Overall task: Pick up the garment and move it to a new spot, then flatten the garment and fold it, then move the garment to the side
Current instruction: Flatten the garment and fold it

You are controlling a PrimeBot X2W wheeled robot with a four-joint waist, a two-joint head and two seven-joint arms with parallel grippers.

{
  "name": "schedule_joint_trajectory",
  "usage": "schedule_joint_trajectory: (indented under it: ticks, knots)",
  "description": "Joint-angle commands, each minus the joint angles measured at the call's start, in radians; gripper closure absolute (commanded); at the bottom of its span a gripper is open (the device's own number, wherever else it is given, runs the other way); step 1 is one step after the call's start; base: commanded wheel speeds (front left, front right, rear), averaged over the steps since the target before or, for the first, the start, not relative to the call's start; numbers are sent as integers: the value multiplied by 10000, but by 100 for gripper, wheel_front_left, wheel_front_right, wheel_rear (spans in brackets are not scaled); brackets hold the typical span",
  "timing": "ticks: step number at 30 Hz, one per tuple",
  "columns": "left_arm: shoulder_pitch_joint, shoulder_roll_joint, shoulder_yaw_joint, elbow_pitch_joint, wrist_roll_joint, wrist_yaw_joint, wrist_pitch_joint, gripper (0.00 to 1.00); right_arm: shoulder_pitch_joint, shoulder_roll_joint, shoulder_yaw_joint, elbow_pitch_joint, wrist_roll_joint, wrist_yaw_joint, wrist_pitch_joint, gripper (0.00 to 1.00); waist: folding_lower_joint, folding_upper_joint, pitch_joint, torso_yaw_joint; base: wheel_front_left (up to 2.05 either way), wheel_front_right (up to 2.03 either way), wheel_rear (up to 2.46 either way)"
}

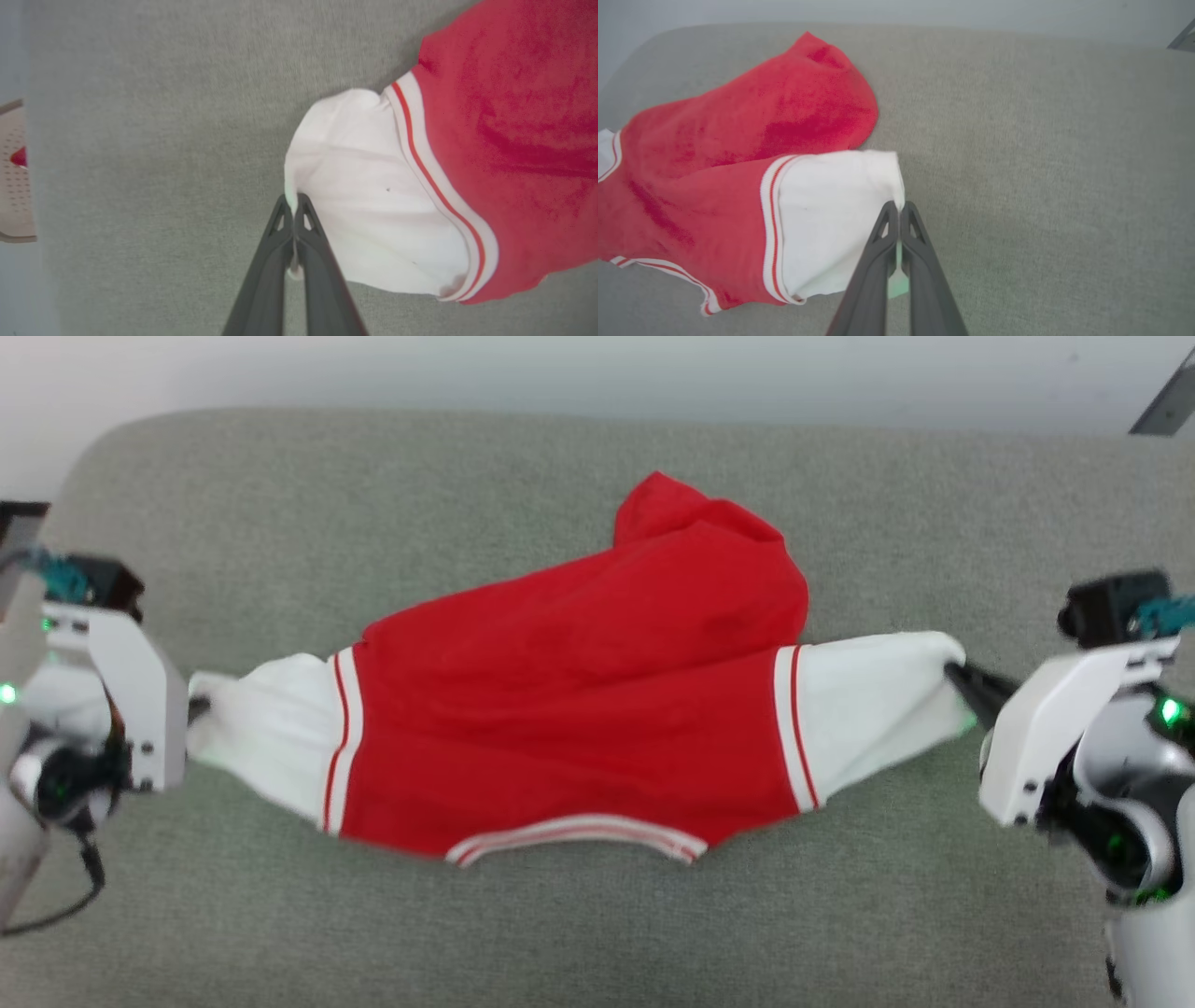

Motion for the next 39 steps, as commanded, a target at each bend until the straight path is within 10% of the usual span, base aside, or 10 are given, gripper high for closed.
schedule_joint_trajectory:
  ticks: [1,26,39]
  knots:
    - [-287,16,61,-177,119,72,21,100,-323,-76,-9,-53,75,-16,29,100,0,0,-399,168,0,0,0]
    - [-5318,-959,868,1,1348,353,-609,100,-6285,-280,794,2752,480,-15,-3061,100,0,0,-2059,566,0,0,0]
    - [-6791,-1456,882,613,1611,98,-1160,100,-8449,-349,957,4721,586,-15,-4250,100,0,0,-644,330,0,0,0]
